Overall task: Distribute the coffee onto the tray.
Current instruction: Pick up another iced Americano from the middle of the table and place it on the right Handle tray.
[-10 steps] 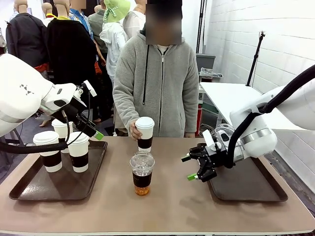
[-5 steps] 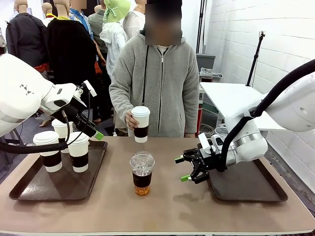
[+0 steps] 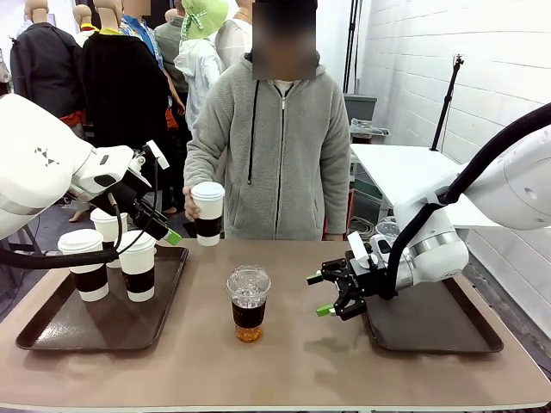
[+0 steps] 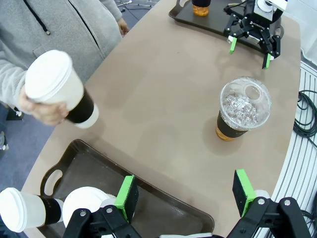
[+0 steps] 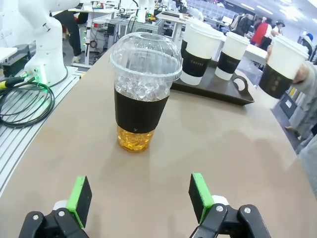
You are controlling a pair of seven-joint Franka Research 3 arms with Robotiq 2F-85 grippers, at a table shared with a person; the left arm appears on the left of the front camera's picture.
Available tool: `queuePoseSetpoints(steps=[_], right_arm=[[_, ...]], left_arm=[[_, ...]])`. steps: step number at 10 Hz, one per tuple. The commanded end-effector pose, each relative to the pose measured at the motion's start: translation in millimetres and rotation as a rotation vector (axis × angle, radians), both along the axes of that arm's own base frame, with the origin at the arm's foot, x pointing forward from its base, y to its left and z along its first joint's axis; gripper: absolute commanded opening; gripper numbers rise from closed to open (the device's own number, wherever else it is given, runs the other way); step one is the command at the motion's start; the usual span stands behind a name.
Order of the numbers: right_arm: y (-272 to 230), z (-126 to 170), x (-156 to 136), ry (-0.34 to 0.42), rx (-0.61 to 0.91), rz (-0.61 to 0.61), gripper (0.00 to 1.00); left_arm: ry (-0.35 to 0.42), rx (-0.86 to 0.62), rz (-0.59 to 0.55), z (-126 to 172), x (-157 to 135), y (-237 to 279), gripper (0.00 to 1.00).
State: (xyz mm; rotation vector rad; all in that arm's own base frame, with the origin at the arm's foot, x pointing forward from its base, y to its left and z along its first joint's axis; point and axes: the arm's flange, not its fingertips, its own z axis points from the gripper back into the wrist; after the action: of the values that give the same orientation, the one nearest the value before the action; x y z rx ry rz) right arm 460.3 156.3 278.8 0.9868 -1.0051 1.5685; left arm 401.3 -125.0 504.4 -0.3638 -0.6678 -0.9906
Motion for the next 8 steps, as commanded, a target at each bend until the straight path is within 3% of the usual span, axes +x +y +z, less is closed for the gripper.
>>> queuePoseSetpoints(steps=[1, 4, 8], right_arm=[[-2, 1, -5, -0.003, -0.009, -0.001, 1.00], [16, -3, 2, 0.016, 0.042, 0.004, 1.00], [47, -19, 14, 0.095, 0.103, -0.018, 1.00]], left_arm=[[-0.011, -0.022, -0.025, -3, 3, 3, 1.00], [-0.011, -0.022, -0.025, -3, 3, 3, 1.00], [-0.011, -0.022, -0.025, -3, 3, 3, 1.00]])
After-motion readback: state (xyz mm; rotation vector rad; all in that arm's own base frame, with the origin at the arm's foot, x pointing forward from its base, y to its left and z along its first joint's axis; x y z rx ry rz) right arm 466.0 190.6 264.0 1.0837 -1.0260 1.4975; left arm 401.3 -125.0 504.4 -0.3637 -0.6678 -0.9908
